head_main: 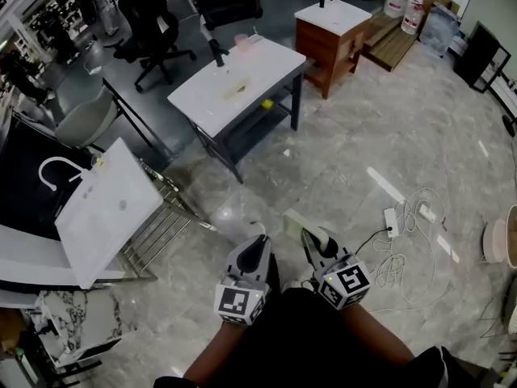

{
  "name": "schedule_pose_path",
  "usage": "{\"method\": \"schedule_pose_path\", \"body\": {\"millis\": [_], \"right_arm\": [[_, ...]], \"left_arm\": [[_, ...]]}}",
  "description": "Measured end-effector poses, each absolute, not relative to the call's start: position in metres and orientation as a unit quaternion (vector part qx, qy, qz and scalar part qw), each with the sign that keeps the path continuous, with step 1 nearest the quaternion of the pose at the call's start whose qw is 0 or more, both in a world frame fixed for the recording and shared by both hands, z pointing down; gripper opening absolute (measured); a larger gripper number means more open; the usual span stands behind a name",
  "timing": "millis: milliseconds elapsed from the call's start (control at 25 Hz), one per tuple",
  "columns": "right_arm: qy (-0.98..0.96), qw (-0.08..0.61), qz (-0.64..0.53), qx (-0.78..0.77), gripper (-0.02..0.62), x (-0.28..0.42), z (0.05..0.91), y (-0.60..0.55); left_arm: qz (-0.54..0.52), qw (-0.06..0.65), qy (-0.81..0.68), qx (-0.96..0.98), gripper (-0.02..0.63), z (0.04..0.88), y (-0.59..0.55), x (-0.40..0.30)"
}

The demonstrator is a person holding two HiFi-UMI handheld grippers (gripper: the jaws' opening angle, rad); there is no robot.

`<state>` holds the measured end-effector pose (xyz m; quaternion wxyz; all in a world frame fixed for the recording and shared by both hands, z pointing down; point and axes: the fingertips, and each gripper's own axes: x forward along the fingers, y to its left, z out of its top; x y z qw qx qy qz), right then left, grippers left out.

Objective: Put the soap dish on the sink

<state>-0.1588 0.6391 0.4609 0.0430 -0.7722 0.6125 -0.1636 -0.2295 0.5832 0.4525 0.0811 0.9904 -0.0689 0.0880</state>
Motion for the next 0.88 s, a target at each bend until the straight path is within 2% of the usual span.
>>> {"method": "schedule_pose_path", "body": {"millis": [160, 880], "right_arm": [[0.614, 0.015, -0.162, -0.772, 0.008, -0.147, 0.466, 0.613], [0.608, -0.008, -0.174, -0.775, 0.008, -0.001, 0.46, 0.411]], "left_arm": [[0.088, 0.096, -0.069, 0.989, 0.026, 0.462, 0.557, -0.204], [0.081, 0.128, -0.11, 0.982, 0.026, 0.456, 0.313, -0.073]]}}
